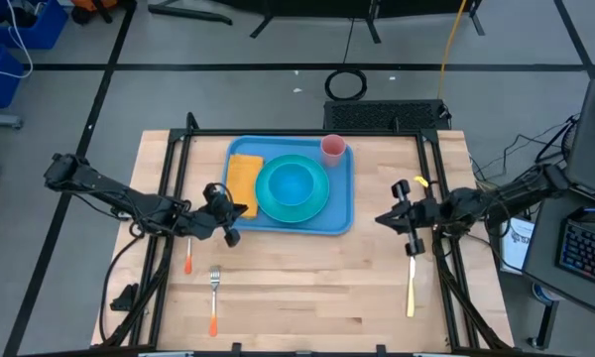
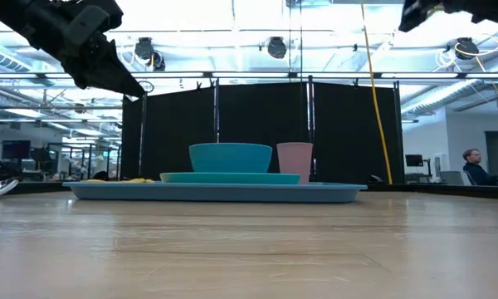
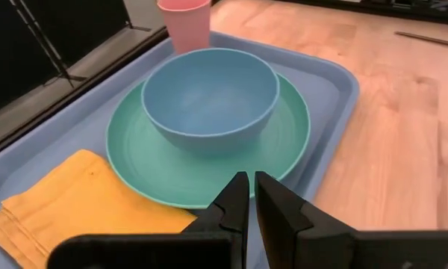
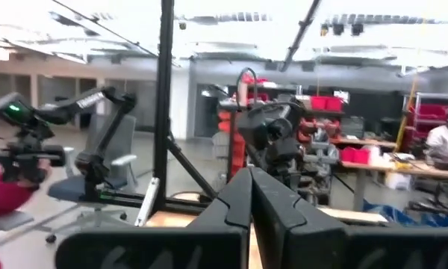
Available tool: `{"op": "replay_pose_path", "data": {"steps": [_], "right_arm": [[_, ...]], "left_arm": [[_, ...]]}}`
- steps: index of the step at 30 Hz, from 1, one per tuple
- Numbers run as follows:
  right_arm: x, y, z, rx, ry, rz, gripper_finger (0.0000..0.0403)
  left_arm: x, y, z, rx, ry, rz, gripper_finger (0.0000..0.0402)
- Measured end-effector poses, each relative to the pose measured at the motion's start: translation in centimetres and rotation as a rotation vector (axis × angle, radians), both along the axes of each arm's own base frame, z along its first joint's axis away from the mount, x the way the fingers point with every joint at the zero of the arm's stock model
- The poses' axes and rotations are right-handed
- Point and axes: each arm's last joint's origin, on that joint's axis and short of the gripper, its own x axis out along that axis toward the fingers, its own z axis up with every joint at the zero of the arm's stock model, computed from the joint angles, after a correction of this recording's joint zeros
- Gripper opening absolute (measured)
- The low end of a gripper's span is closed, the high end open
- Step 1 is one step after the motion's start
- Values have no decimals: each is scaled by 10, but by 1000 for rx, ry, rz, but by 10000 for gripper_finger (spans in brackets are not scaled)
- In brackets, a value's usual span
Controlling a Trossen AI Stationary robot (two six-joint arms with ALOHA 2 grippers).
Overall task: Set up tray
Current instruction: Put the orange fork on the yellow napkin
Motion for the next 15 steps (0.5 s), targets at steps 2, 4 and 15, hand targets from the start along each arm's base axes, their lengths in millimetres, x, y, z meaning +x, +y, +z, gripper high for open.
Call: {"op": "replay_pose_path", "data": {"steps": [2,4,15], "right_arm": [[-7,-1,-4,-4,-33,40,0],[-15,-2,-7,-16,-77,77,0],[-38,-9,-34,19,-203,83,0]], "left_arm": [[0,-1,0,-1,0,-4,31],[-1,-2,0,-3,-1,-9,31],[-3,-12,0,-14,8,-86,31]]}}
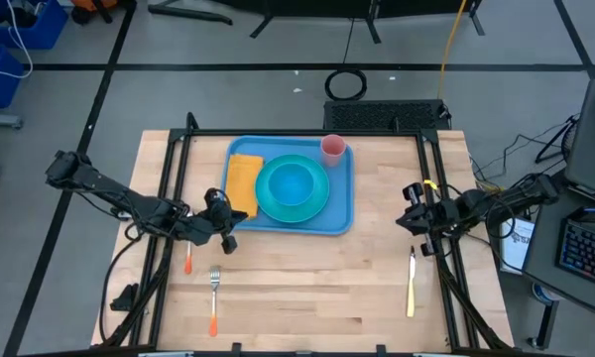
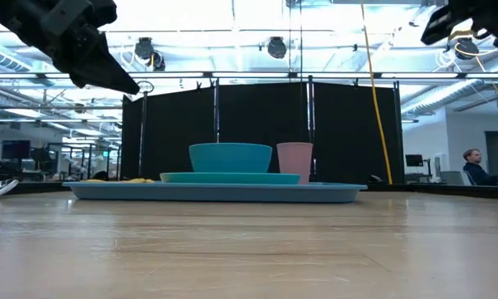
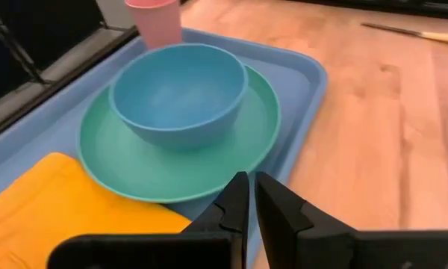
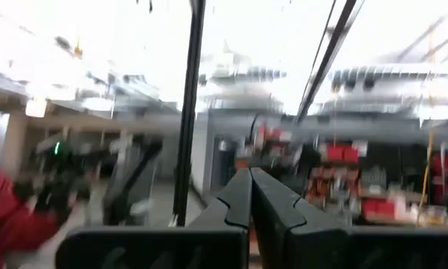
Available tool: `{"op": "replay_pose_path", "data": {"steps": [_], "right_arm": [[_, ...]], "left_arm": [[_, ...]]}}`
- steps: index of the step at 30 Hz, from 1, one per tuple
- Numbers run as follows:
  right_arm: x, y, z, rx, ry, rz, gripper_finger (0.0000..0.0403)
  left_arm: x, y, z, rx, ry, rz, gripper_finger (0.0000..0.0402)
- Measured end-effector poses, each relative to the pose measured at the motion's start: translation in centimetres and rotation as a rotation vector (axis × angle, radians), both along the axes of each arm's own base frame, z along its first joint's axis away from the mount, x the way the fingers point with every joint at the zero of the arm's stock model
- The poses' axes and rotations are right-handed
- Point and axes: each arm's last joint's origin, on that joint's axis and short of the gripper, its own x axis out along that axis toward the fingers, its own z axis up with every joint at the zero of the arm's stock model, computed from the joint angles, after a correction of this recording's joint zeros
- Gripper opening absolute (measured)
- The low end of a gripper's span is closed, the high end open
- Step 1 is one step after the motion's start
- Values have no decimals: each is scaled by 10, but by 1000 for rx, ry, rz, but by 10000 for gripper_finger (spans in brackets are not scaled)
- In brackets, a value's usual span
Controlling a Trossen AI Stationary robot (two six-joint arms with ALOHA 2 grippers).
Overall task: Set up tray
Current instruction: Put the orange fork on the yellow napkin
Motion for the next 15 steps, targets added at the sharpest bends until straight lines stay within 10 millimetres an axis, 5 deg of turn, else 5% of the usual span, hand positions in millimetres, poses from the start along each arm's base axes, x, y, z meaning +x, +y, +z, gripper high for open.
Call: {"op": "replay_pose_path", "data": {"steps": [15], "right_arm": [[-1,-1,-4,-41,20,-44,0]], "left_arm": [[0,-8,1,-116,-21,-62,31]]}}
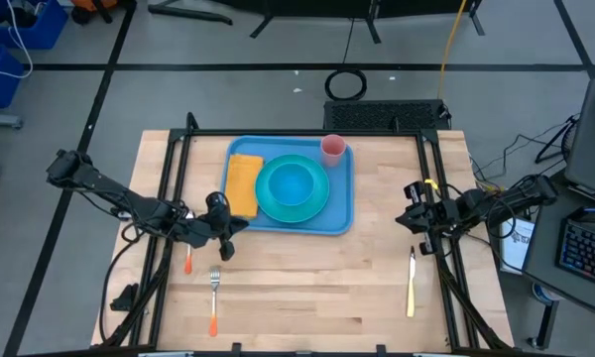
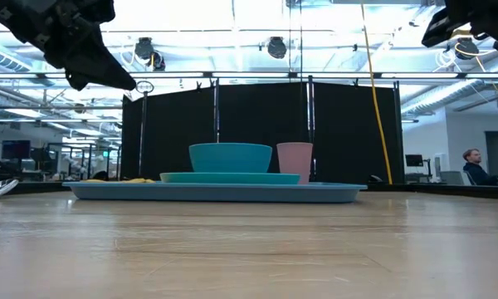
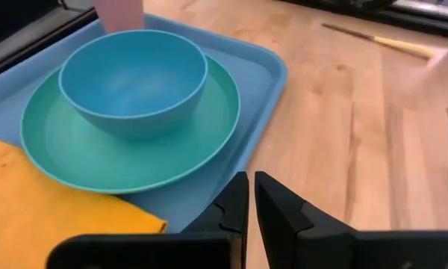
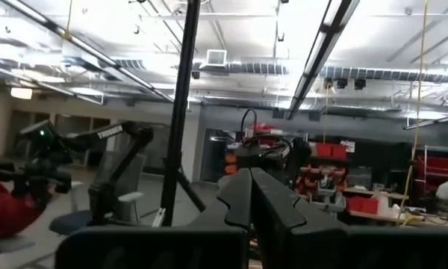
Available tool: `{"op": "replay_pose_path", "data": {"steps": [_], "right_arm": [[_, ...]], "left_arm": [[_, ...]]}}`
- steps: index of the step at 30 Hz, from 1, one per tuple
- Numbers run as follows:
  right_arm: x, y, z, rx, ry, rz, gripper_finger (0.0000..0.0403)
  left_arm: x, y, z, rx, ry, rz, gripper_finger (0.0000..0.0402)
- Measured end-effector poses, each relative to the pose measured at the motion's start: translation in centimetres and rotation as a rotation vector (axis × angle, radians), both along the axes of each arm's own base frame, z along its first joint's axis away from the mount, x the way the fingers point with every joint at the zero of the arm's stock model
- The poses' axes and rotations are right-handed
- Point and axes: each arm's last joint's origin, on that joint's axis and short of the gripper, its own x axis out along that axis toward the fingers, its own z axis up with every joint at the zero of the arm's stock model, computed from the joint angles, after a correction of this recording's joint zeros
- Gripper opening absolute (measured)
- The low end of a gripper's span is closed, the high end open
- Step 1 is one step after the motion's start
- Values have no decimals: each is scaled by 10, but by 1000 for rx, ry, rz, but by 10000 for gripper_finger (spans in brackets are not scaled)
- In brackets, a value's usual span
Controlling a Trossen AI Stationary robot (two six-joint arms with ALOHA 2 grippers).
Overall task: Set up tray
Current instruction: Put the orange fork on the yellow napkin
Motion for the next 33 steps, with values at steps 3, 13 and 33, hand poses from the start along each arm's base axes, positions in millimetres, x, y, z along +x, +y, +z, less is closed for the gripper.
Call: {"op": "replay_pose_path", "data": {"steps": [3,13,33], "right_arm": [[0,0,1,0,-7,2,0],[0,3,-1,-13,13,114,1],[0,3,-3,-11,25,118,4]], "left_arm": [[0,0,0,6,3,-13,31],[2,0,2,-35,-29,5,31],[8,-15,0,-296,-90,25,31]]}}
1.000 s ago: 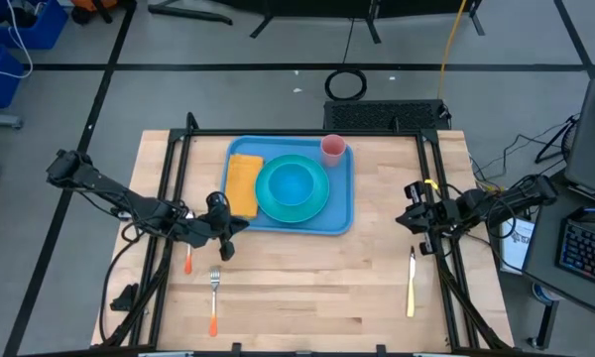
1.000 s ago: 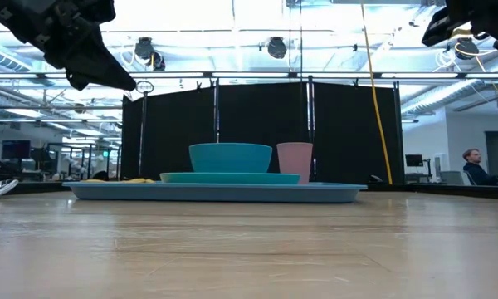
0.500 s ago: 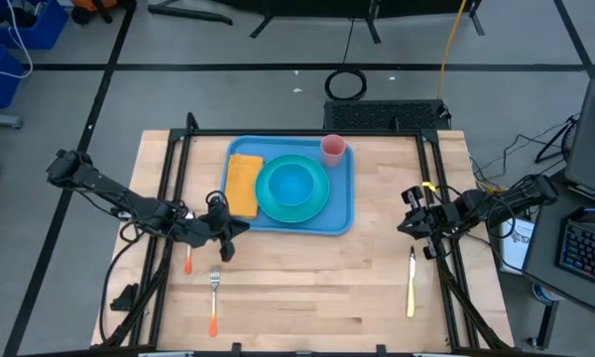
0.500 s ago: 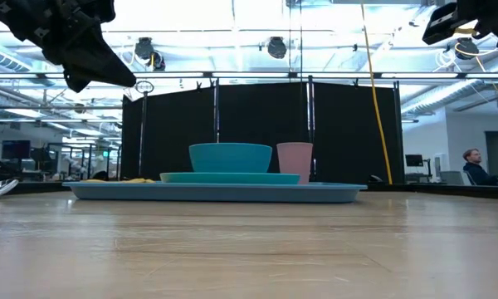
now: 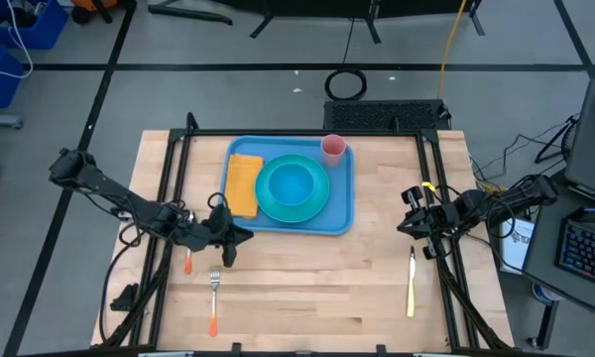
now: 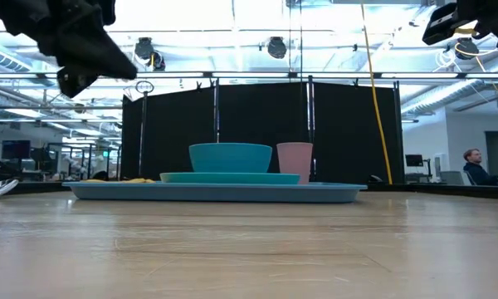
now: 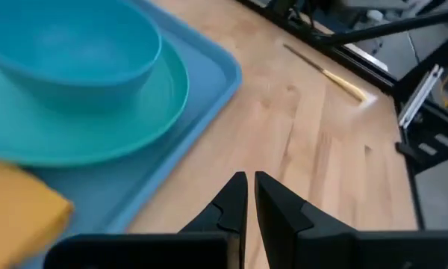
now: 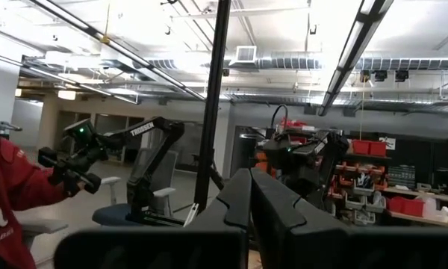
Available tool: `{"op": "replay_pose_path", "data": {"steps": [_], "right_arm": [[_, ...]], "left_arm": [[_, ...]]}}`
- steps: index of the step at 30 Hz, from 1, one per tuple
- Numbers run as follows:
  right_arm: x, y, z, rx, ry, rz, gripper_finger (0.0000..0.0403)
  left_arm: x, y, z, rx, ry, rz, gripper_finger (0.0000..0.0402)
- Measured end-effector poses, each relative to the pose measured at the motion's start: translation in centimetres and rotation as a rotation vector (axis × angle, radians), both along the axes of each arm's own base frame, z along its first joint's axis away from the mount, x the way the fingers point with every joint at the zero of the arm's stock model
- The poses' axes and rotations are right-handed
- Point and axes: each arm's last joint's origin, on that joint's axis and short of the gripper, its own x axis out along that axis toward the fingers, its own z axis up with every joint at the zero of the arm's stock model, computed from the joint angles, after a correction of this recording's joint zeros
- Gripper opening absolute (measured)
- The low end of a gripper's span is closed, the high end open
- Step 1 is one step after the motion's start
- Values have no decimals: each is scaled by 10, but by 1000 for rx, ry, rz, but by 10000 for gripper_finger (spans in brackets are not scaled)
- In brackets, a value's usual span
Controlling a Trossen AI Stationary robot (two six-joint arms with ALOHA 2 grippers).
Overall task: Set up tray
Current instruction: Put the orange fork on the yellow napkin
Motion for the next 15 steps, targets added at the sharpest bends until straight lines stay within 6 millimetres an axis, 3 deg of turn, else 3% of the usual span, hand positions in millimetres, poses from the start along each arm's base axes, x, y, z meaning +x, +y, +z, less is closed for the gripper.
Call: {"op": "replay_pose_path", "data": {"steps": [9,15], "right_arm": [[0,0,0,0,0,0,4],[0,0,0,0,0,0,4]], "left_arm": [[-5,-20,-19,-168,94,152,30],[-2,-43,-13,-244,101,171,30]]}}
